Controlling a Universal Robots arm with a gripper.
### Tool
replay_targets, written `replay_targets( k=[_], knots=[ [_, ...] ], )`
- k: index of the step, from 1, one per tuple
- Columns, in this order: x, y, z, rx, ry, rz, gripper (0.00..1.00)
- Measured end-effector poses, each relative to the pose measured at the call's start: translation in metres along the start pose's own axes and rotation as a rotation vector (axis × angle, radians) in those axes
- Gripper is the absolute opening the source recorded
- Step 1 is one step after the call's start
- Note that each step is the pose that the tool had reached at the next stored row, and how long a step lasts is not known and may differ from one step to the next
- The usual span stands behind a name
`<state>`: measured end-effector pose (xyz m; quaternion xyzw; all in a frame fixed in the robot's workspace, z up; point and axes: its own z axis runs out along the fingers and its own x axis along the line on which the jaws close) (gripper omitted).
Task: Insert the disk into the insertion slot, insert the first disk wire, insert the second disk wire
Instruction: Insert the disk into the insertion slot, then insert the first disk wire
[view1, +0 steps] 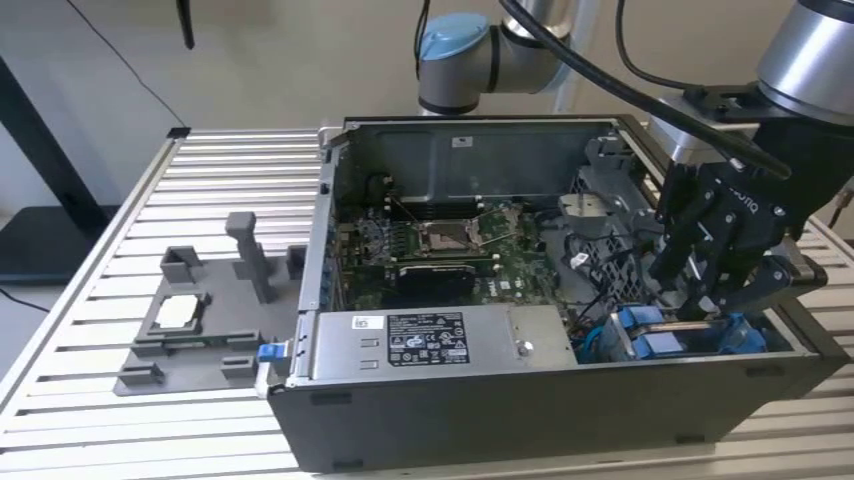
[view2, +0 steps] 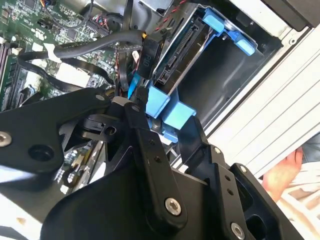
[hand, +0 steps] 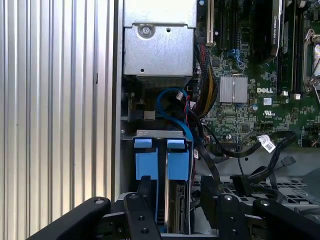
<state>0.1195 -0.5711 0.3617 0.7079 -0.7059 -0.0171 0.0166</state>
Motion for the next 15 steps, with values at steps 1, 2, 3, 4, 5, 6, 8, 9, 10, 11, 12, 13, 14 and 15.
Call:
replay_targets(
  k=[1, 2, 3, 4, 5, 6, 8, 9, 10, 11, 12, 13, 14, 15],
  knots=[
    [0.0000, 0.0000, -0.0004, 0.0000, -0.0001, 0.000, 0.53],
    [0.0000, 0.0001, -0.0013, 0.0000, 0.0001, 0.000, 0.53],
    [0.0000, 0.0001, -0.0027, 0.0000, 0.0001, 0.000, 0.53],
    [0.0000, 0.0002, -0.0044, 0.0000, 0.0000, 0.000, 0.53],
    [-0.0001, 0.0003, -0.0064, 0.0000, 0.0001, 0.000, 0.53],
    [-0.0001, 0.0004, -0.0083, 0.0000, 0.0002, 0.000, 0.53],
    [-0.0001, 0.0006, -0.0126, 0.0000, 0.0003, 0.000, 0.53],
    [-0.0002, 0.0007, -0.0148, 0.0000, 0.0002, 0.000, 0.53],
    [-0.0003, 0.0008, -0.0171, 0.0000, 0.0001, 0.000, 0.53],
    [-0.0005, 0.0009, -0.0195, 0.0000, 0.0001, 0.000, 0.53],
    [-0.0006, 0.0010, -0.0215, 0.0000, 0.0001, 0.000, 0.53],
    [-0.0009, 0.0011, -0.0234, 0.0000, 0.0002, 0.000, 0.53],
    [-0.0013, 0.0012, -0.0248, 0.0000, 0.0002, 0.000, 0.53],
    [-0.0016, 0.0012, -0.0259, 0.0003, 0.0001, 0.000, 0.53]
  ],
)
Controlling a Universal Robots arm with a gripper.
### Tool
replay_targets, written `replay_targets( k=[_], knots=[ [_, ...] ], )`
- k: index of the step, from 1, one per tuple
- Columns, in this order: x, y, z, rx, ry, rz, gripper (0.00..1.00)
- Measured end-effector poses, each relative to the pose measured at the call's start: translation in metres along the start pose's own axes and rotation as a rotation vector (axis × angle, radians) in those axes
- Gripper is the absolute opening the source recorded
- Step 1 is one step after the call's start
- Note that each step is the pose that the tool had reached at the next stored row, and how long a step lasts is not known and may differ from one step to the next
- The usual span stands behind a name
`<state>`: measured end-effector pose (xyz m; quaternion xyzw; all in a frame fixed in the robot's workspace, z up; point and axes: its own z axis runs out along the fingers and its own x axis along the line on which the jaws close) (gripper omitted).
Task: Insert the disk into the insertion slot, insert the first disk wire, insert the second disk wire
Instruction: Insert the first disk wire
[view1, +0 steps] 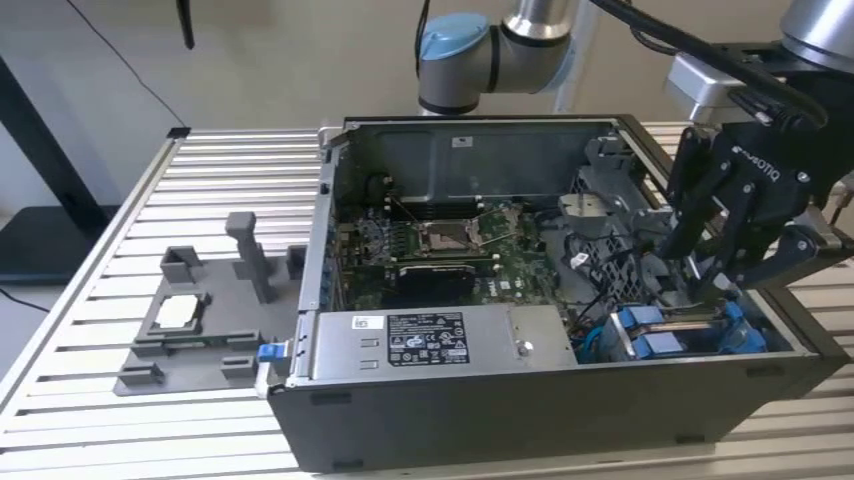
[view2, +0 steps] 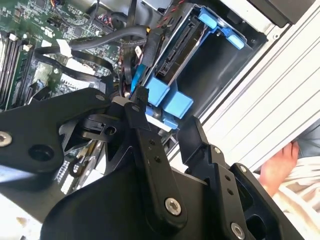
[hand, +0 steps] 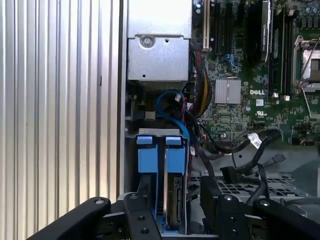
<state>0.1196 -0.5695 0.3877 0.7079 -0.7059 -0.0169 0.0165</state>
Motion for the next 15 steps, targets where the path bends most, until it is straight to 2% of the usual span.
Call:
replay_targets(
  k=[9, 15],
  knots=[
    [-0.0036, 0.0004, -0.0073, 0.0070, 0.0000, 0.000, 0.53],
    [-0.0036, 0.0004, -0.0075, 0.0077, 0.0000, 0.000, 0.53]
  ],
)
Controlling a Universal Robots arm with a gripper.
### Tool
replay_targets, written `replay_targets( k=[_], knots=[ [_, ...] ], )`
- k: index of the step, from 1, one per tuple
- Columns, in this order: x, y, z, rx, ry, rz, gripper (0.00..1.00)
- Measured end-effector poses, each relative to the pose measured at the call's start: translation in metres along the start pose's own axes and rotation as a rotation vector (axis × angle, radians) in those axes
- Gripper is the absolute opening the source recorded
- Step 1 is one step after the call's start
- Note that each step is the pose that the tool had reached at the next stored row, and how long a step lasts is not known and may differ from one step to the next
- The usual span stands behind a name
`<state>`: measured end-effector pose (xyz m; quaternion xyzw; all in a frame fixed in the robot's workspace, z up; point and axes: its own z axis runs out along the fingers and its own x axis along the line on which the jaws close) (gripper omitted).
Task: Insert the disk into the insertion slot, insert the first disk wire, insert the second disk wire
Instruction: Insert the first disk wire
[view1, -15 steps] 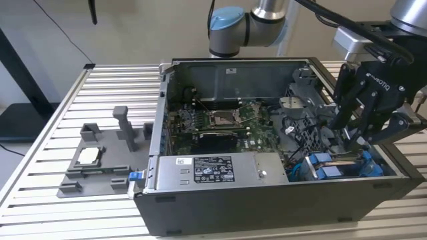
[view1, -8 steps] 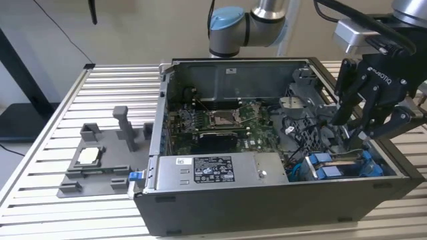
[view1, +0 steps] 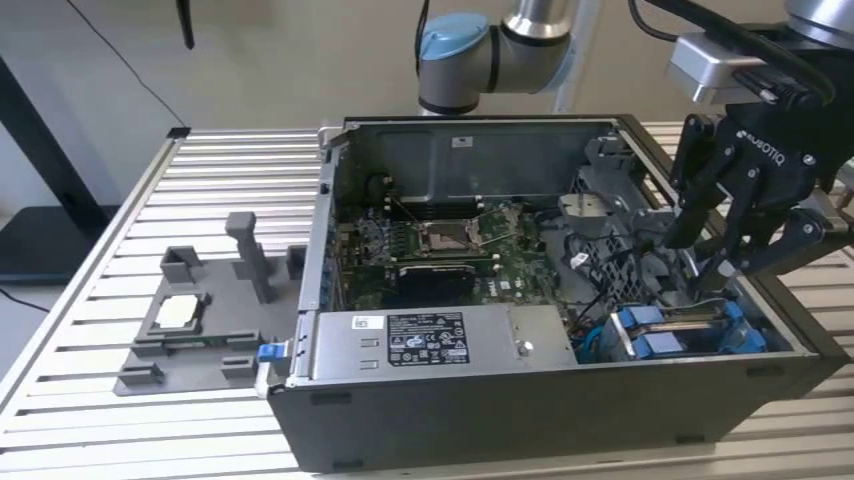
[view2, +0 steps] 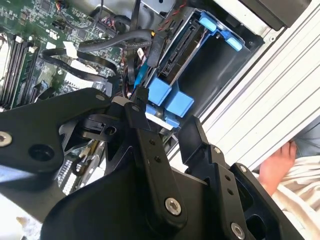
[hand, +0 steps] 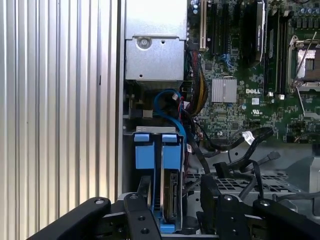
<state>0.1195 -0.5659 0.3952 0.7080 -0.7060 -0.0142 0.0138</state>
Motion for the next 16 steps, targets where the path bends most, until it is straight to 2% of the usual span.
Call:
replay_targets(
  k=[1, 2, 7, 8, 9, 11, 13, 15, 16],
  knots=[
    [0.0000, 0.0002, -0.0001, 0.0057, 0.0002, 0.000, 0.53],
    [-0.0001, 0.0005, -0.0002, 0.0199, 0.0005, 0.000, 0.53],
    [0.0000, 0.0022, 0.0001, 0.1094, -0.0007, -0.003, 0.53],
    [-0.0002, 0.0025, 0.0001, 0.1254, -0.0017, -0.004, 0.53],
    [-0.0006, 0.0027, 0.0001, 0.1353, -0.0024, -0.004, 0.53],
    [-0.0013, 0.0027, 0.0002, 0.1483, -0.0025, -0.005, 0.53],
    [-0.0048, 0.0027, 0.0010, 0.1626, -0.0022, -0.006, 0.53],
    [-0.0101, 0.0026, 0.0029, 0.1697, 0.0004, -0.007, 0.53],
    [-0.0138, 0.0025, 0.0036, 0.1717, 0.0039, -0.007, 0.53]
  ],
)
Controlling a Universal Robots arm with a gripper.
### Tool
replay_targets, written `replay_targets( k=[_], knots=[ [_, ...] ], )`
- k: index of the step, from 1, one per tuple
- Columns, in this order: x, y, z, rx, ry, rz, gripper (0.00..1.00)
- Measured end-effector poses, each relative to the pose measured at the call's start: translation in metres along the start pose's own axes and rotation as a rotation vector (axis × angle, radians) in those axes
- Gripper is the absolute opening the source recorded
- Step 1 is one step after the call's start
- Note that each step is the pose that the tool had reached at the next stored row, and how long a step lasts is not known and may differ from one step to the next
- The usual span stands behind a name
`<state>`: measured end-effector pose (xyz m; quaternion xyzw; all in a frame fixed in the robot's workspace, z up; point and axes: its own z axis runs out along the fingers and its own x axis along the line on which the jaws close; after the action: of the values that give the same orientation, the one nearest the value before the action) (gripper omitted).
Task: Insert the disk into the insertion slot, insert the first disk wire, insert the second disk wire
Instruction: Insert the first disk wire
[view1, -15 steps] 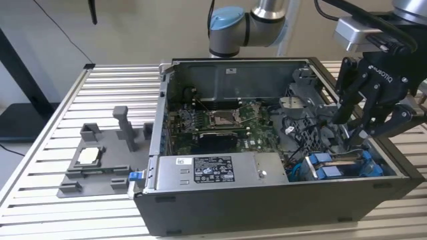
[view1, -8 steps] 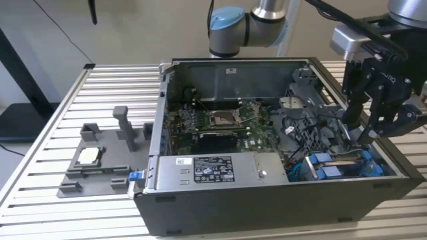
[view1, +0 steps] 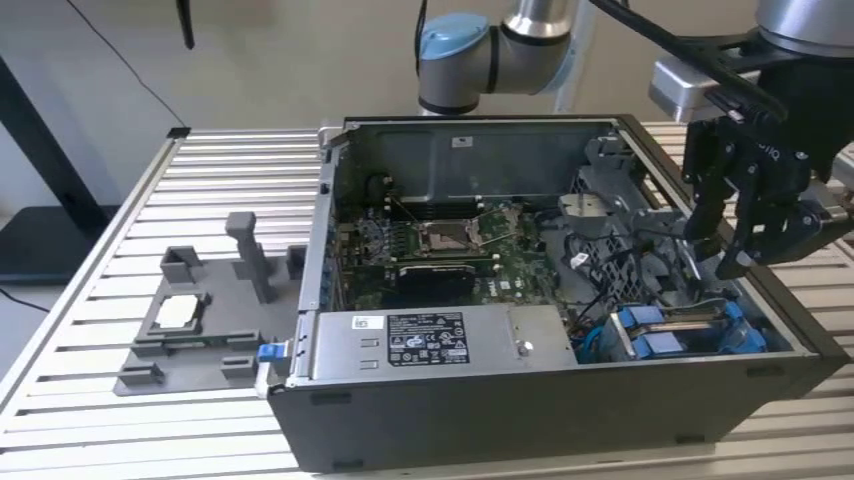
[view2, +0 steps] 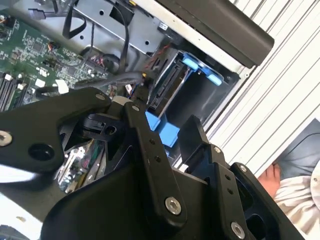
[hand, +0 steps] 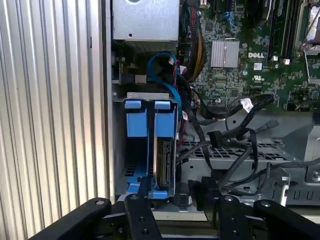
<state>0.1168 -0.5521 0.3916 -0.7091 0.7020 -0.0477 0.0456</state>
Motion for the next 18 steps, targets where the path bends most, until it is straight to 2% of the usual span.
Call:
replay_targets(
  k=[1, 3, 5, 6, 7, 8, 10, 12, 13, 18],
  knots=[
    [-0.0033, 0.0000, 0.0007, 0.0021, 0.0036, -0.001, 0.53],
    [-0.0093, 0.0002, 0.0021, 0.0110, 0.0091, -0.004, 0.53],
    [-0.0115, 0.0003, 0.0031, 0.0220, 0.0182, -0.010, 0.53],
    [-0.0120, 0.0003, 0.0035, 0.0307, 0.0213, -0.013, 0.53],
    [-0.0120, 0.0004, 0.0040, 0.0394, 0.0217, -0.015, 0.53],
    [-0.0120, 0.0004, 0.0042, 0.0429, 0.0217, -0.018, 0.53],
    [-0.0120, 0.0004, 0.0043, 0.0431, 0.0223, -0.020, 0.53],
    [-0.0121, 0.0008, 0.0045, 0.0429, 0.0288, -0.022, 0.53],
    [-0.0120, 0.0009, 0.0046, 0.0430, 0.0298, -0.022, 0.53],
    [-0.0121, 0.0009, 0.0046, 0.0430, 0.0301, -0.022, 0.53]
  ],
)
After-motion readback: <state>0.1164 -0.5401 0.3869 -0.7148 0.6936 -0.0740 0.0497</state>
